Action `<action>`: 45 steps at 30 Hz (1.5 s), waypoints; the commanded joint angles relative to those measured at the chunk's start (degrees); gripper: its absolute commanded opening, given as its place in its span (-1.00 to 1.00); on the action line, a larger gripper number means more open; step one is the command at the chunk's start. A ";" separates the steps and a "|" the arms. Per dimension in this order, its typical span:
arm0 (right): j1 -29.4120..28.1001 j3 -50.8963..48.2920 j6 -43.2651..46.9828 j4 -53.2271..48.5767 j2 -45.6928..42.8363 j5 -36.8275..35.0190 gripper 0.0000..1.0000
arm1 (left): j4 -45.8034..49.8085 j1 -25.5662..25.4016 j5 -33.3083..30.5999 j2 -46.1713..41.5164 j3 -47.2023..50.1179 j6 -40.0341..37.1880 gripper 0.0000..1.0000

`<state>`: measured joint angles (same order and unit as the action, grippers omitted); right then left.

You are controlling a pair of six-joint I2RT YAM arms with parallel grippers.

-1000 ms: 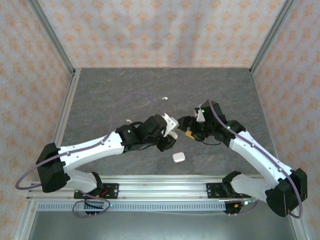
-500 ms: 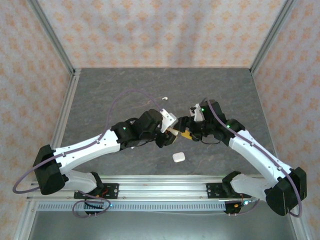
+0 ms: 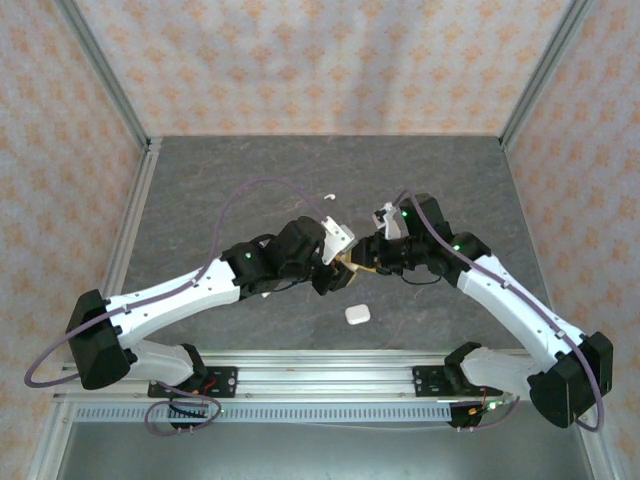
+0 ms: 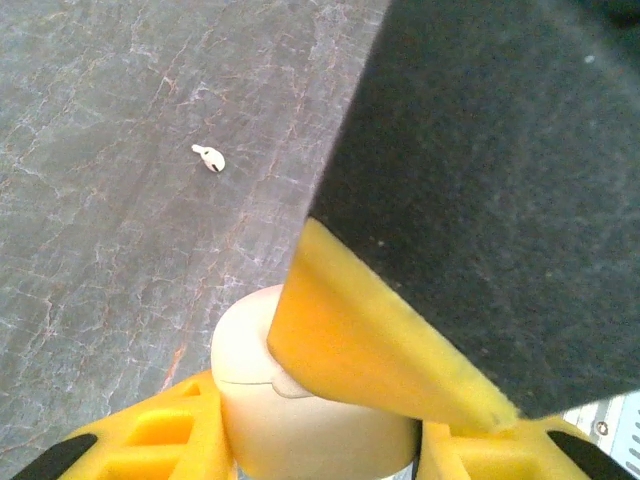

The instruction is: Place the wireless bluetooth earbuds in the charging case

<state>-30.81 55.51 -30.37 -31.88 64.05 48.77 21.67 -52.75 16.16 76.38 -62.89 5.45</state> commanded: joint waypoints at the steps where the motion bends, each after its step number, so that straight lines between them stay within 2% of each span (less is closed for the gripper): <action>1: -0.23 2.39 3.80 -3.51 0.62 0.80 -0.60 | 0.94 0.28 -0.27 -0.36 -1.93 -1.56 -0.41; 11: -0.28 6.22 8.76 -3.37 1.68 1.32 -0.97 | 1.16 0.87 -0.23 -2.10 -1.74 -1.60 -0.17; 19: -0.07 9.12 12.07 -3.28 2.91 2.65 -1.00 | -0.87 2.82 0.61 -5.80 0.57 1.44 0.49; 24: 0.58 11.86 15.63 -4.71 3.25 4.17 -1.00 | -1.98 8.09 6.67 -8.97 1.22 7.40 1.00; 27: 0.73 15.46 21.40 -9.77 4.49 3.26 -1.00 | -4.95 11.76 10.81 -11.87 3.23 9.79 1.00; 30: 0.74 19.80 27.08 -14.42 6.77 3.24 -1.00 | -9.52 13.82 13.91 -15.49 6.65 8.83 1.00; 34: 0.75 24.77 32.70 -18.44 9.00 4.49 -1.00 | -11.35 14.69 16.65 -19.69 9.31 3.64 1.00; 39: 0.75 27.52 35.72 -17.27 9.86 9.44 -1.00 | -10.59 14.78 18.83 -22.74 10.09 -1.49 1.00; 41: 0.75 28.07 35.84 -16.18 9.86 11.40 -1.00 | -10.28 15.12 19.72 -22.74 9.34 0.06 1.00; 45: 0.75 28.51 35.58 -13.94 9.89 14.08 -1.00 | -15.68 18.05 29.55 -20.09 8.59 7.58 0.94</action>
<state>-30.30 81.89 3.14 -47.79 74.00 58.50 11.64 -36.36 37.89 54.92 -53.19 8.86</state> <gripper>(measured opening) 0.127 0.977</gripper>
